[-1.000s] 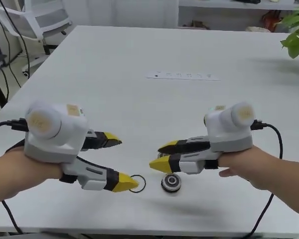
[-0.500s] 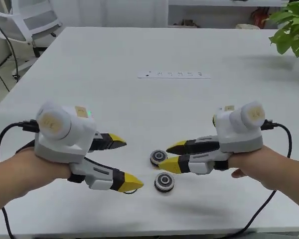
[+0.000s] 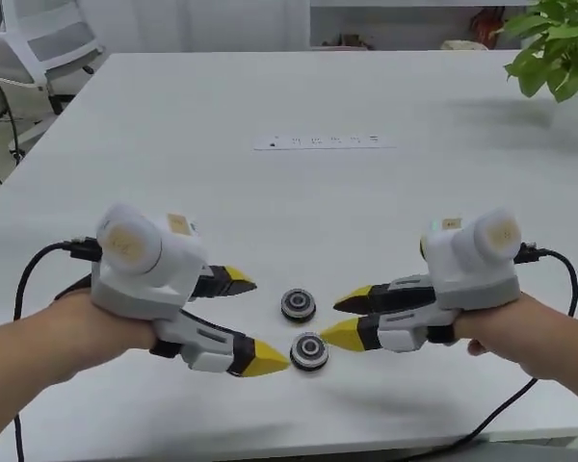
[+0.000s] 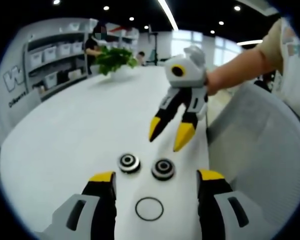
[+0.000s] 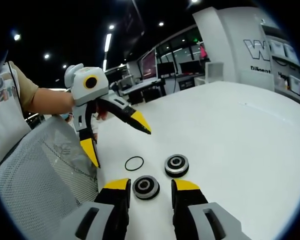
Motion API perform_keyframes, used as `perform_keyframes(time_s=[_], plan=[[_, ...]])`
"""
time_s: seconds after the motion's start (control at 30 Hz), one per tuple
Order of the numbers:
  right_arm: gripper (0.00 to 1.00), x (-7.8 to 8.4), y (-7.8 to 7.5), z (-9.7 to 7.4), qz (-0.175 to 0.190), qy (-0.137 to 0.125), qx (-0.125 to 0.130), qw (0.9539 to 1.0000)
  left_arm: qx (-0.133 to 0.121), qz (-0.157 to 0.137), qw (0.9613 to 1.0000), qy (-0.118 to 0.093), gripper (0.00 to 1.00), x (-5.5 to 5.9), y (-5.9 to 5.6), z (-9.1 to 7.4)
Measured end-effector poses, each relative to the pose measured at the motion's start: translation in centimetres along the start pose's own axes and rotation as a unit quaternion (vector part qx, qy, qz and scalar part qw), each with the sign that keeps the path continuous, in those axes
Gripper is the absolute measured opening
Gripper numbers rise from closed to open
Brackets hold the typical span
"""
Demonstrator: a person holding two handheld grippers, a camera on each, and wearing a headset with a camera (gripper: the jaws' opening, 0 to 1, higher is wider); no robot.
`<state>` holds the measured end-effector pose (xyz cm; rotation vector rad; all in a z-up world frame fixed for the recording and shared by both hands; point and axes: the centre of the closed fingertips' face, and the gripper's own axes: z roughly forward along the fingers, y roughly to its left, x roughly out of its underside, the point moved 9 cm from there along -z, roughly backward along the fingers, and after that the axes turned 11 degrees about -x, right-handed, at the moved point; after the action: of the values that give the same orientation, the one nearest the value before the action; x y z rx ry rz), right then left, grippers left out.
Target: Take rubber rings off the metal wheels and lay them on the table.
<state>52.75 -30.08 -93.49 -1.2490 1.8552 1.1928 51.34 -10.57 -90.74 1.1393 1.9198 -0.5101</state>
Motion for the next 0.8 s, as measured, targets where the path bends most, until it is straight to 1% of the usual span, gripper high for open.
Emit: perform_keyframes(time_s=[0.33,0.5,0.67,0.8], plan=[[0.28,1.5,0.0,0.1,-0.013,0.033,-0.004,0.9994,0.012,-0.001,0.9999,0.008,0.63,0.1,-0.4,1.1],[0.28,1.9,0.1,0.1,-0.017,0.041,-0.007,0.999,0.02,0.0,0.9997,0.01,0.61,-0.1,-0.9,1.7],[0.26,2.1,0.0,0.2,-0.021,0.043,-0.006,0.9988,0.025,-0.001,0.9996,0.012,0.6,-0.1,-1.1,2.2],[0.25,2.1,0.0,0.4,-0.026,0.045,-0.007,0.9986,0.031,-0.002,0.9994,0.013,0.56,-0.2,-1.3,2.5]])
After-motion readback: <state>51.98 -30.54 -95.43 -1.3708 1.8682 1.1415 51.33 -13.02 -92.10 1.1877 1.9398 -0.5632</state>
